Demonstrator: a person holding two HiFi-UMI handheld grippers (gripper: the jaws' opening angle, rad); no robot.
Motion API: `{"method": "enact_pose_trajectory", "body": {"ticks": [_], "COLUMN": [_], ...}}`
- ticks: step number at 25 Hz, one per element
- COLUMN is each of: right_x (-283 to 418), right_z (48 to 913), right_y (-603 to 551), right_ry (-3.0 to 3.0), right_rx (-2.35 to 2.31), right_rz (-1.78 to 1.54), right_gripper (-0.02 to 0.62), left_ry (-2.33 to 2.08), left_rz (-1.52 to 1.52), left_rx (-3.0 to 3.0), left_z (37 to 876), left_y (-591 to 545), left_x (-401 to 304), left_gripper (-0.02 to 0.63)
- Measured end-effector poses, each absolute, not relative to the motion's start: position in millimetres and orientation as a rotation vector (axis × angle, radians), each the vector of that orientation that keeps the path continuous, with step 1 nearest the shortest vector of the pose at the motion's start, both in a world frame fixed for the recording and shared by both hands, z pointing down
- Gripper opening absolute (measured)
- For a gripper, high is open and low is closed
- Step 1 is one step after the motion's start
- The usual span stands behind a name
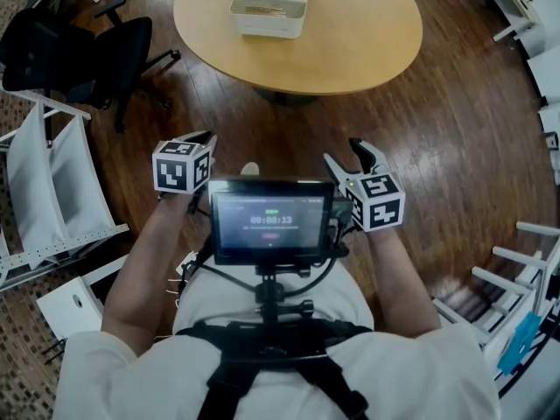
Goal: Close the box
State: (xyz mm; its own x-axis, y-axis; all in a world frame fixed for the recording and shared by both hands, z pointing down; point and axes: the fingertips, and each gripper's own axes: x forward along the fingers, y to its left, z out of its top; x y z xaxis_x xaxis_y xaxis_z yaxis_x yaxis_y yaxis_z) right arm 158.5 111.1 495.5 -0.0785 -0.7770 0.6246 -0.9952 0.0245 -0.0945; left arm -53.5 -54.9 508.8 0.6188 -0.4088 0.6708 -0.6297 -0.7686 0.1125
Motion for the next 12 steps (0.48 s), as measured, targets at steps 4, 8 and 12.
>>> {"method": "enact_pose_trajectory", "body": {"ticks": [4,8,12], "right_x": [144.0,127.7,119.7], "right_z": [498.2,498.2,497.6], "right_y": [113.6,116.3,117.7], "right_ry": [-1.913,-1.918,-1.924], "right_rx": [1.772,1.742,1.720], "right_rz": [0.733,0.717,0.711], "right_gripper": [0.267,0.267,0.268], "left_ry": [-0.844,-0.855,-0.855], "left_rz": [0.911,0.894,0.910], "left_rx": [2.496,2.506,2.493], "left_z": [512.6,513.8,515.5], "left_y": [-47.1,-42.0,-36.1], "left_x": [-69.5,-86.4,-96.0], "left_gripper": [0.038,0.037,0.037]}}
